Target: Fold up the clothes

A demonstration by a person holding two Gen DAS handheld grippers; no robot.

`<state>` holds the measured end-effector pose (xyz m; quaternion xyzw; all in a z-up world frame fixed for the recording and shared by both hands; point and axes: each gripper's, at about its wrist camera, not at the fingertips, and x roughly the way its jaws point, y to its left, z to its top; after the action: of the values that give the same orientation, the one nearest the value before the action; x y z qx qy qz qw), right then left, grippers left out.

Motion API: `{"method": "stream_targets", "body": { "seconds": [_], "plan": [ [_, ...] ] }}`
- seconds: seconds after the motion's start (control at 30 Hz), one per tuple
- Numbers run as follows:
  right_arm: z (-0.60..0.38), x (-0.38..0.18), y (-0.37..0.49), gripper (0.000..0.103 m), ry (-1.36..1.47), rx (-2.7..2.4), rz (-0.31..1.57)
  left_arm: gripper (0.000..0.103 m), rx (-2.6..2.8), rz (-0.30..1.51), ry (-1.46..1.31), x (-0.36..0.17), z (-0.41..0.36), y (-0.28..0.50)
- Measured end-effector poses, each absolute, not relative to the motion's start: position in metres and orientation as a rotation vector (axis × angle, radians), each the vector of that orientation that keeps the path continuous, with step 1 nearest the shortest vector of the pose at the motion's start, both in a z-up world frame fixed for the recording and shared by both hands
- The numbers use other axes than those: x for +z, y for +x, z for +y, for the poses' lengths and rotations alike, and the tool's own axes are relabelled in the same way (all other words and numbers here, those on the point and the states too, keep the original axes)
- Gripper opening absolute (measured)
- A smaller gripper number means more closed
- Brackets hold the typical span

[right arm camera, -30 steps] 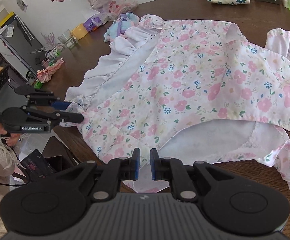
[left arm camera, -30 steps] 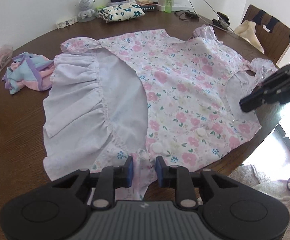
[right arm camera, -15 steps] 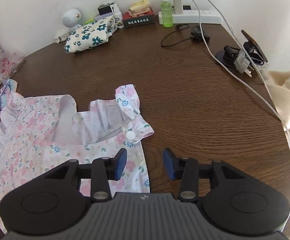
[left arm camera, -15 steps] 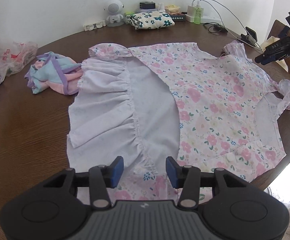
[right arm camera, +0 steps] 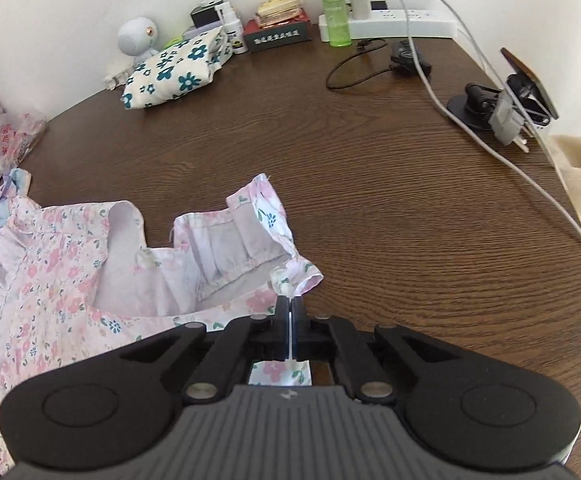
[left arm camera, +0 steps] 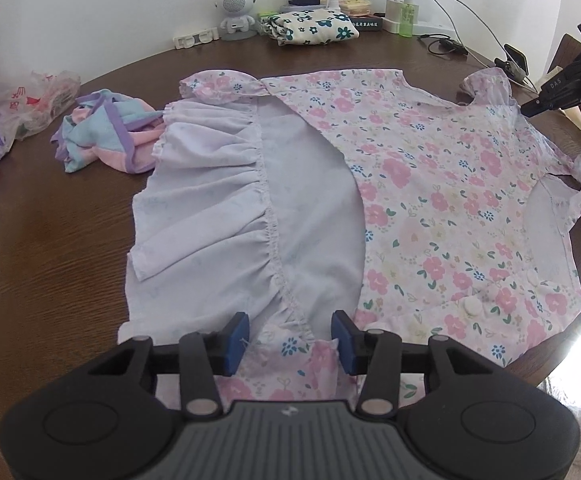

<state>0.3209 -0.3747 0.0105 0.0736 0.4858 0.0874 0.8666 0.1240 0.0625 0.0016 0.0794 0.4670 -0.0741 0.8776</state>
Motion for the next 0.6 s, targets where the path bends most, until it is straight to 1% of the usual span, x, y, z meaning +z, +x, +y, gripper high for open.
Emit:
{"method": "stream_targets", "body": {
  "seconds": [0.17,0.3,0.33,0.37,0.4,0.43,0.47,0.6],
  "plan": [
    [-0.378,0.007,0.312,0.000,0.093,0.098,1.023,0.045,-0.131,0.958,0.155,0.000,0.063,0.120],
    [-0.380,0.007,0.304,0.001,0.124,0.089,1.023,0.045,-0.117,0.944,0.150,-0.001,0.063,0.119],
    [-0.382,0.008,0.302,0.006,0.157,0.098,1.021,0.045,-0.113,0.941,0.149,-0.001,0.064,0.118],
    [-0.387,0.011,0.298,0.014,0.211,0.118,1.019,0.045,-0.110,0.938,0.147,-0.001,0.064,0.118],
    [-0.390,0.014,0.293,0.028,0.247,0.138,1.012,0.045,-0.113,0.936,0.142,-0.001,0.063,0.117],
    [-0.390,0.019,0.287,0.033,0.246,0.149,1.003,0.045,-0.116,0.935,0.137,-0.001,0.063,0.116],
    [-0.390,0.022,0.280,0.035,0.239,0.158,0.997,0.045,-0.117,0.933,0.135,-0.001,0.063,0.116],
    [-0.388,0.021,0.251,0.035,0.175,0.172,1.039,0.045,-0.129,0.927,0.126,-0.002,0.063,0.115]
  ]
}}
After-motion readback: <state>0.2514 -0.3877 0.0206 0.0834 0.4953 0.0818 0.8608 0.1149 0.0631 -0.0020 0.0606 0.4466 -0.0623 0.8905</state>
